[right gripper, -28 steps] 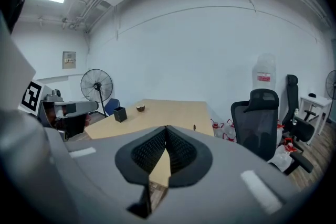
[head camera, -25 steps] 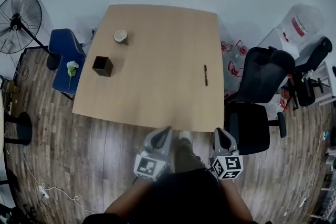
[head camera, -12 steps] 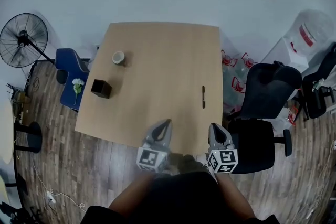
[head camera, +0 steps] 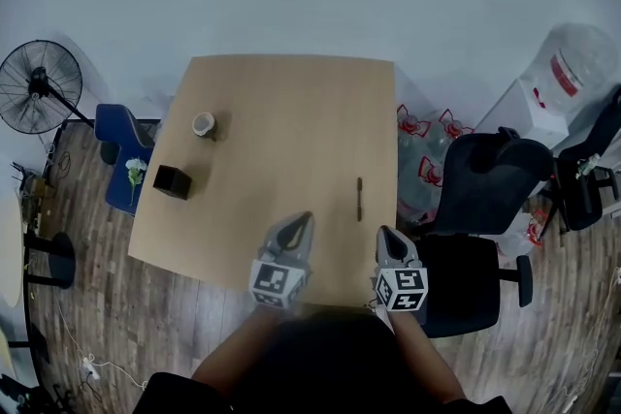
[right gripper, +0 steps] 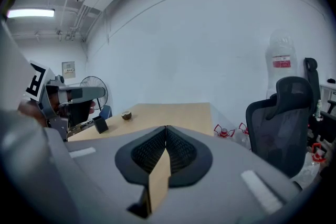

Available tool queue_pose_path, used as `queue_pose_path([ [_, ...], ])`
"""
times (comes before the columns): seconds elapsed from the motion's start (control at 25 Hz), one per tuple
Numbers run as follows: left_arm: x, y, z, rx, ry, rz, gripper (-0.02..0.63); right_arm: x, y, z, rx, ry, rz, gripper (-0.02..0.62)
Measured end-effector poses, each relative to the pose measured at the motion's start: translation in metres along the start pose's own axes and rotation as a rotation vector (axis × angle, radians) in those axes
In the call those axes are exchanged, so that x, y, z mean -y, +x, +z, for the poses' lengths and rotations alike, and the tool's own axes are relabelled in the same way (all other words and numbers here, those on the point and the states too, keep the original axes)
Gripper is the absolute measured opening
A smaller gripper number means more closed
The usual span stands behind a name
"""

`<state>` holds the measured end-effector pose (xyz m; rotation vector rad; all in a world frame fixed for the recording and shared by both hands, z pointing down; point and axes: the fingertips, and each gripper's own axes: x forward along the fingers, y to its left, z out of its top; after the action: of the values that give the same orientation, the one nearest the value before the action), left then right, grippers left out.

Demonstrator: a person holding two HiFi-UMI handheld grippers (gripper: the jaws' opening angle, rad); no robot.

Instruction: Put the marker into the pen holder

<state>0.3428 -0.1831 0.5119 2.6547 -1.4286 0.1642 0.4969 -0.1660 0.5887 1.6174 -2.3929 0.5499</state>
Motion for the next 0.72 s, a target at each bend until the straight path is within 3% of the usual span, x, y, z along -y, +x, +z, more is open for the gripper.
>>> queue_pose_path([
  [0.16, 0.000, 0.027, -0.008, -0.024, 0.006, 0.006, 0.003, 0.027, 0.024, -0.017, -0.059, 0.034, 0.009, 0.003],
  [0.36, -0.002, 0.059, -0.013, -0.067, 0.015, 0.014, 0.003, 0.050, 0.084, -0.057, -0.212, 0.092, 0.064, 0.051],
  [0.72, -0.026, 0.068, -0.025, -0.099, -0.051, 0.063, 0.003, 0.074, 0.203, -0.131, -0.429, 0.138, 0.054, 0.101],
])
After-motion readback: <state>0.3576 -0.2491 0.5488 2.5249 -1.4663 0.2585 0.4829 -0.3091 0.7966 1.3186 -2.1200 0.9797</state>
